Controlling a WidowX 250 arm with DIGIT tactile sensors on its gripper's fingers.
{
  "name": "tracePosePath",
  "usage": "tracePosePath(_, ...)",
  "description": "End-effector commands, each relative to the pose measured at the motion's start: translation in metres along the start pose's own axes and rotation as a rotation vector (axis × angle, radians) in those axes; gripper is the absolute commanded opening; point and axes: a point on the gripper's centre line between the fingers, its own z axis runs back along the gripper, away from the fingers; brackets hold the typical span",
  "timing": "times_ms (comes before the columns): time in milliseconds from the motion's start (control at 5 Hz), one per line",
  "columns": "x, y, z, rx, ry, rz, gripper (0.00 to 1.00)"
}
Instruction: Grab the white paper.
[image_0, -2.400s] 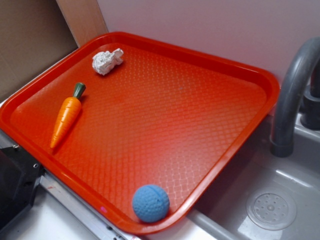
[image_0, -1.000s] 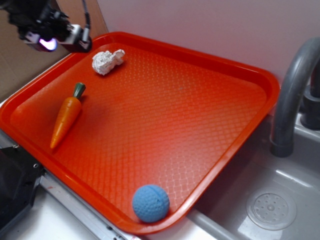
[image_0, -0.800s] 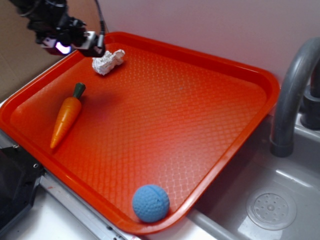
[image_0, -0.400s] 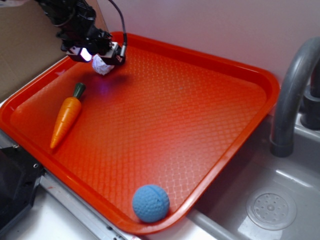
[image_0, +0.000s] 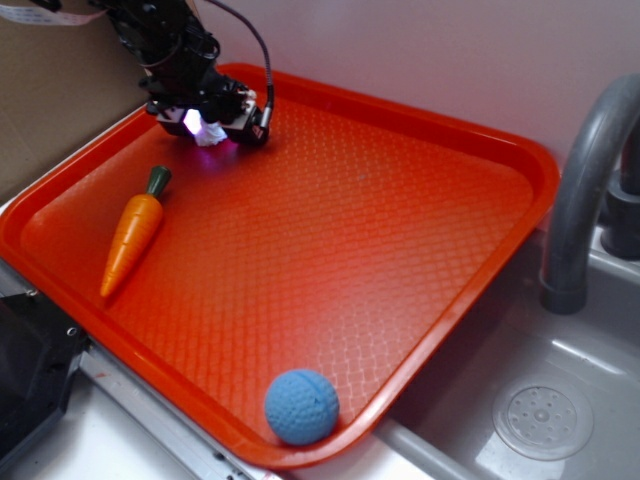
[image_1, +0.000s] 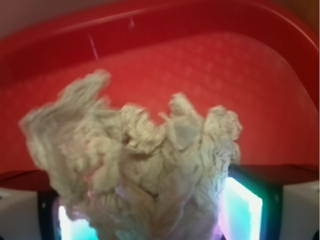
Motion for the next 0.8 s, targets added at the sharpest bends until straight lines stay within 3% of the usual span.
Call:
tracePosePath(0, 0.009, 0.005, 0.004, 0.010, -0.046, -0.001, 0.00)
tracePosePath(400, 0.007, 0.004, 0.016, 0.015, -0.035, -0.012, 0.00)
tracePosePath(600, 0.006, 0.002, 0.041, 0.055, 0.001, 0.053, 0.00)
